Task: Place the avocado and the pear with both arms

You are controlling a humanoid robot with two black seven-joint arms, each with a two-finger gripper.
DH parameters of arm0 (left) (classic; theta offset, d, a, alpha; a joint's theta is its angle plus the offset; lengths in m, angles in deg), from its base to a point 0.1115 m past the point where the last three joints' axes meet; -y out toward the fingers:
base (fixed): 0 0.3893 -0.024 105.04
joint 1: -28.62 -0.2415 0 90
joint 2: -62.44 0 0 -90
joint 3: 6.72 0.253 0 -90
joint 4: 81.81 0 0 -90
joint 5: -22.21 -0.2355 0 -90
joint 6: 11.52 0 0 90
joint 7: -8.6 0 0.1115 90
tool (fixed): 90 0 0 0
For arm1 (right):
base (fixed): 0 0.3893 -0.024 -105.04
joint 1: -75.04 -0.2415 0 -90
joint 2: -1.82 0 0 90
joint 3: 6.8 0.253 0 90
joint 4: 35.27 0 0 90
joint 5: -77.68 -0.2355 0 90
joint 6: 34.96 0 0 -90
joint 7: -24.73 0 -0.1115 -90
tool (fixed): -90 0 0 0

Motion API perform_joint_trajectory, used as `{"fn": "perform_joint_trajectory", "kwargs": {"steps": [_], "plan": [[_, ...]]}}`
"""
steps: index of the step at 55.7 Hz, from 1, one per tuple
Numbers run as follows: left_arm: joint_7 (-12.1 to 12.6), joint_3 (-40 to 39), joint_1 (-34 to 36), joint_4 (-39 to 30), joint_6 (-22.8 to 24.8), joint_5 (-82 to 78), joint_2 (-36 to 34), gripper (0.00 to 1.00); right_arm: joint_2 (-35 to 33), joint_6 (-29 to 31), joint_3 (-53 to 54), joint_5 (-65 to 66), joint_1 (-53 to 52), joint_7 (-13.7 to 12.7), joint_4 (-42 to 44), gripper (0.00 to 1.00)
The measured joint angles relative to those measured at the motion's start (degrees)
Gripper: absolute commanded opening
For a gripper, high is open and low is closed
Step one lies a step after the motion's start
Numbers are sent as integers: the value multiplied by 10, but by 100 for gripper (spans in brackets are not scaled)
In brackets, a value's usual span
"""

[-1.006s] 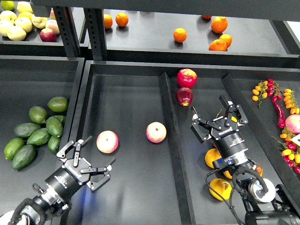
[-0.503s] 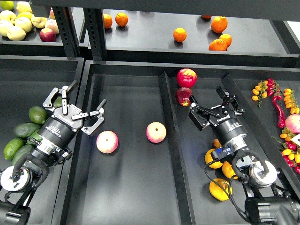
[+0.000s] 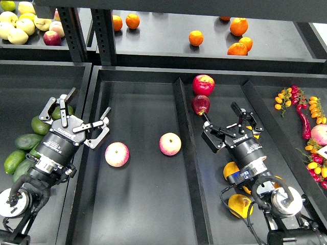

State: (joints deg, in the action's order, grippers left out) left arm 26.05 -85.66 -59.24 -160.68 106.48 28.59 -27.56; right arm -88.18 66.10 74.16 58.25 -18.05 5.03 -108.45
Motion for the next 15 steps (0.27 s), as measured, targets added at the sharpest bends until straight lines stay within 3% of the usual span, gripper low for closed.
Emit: {"fn": "perform_joint_trajectory", "kwargs": {"steps": [15], "plan": [[3,3,-11,-4,0,0,0,99,0,3,-1,0,11,0,-8,100]]}}
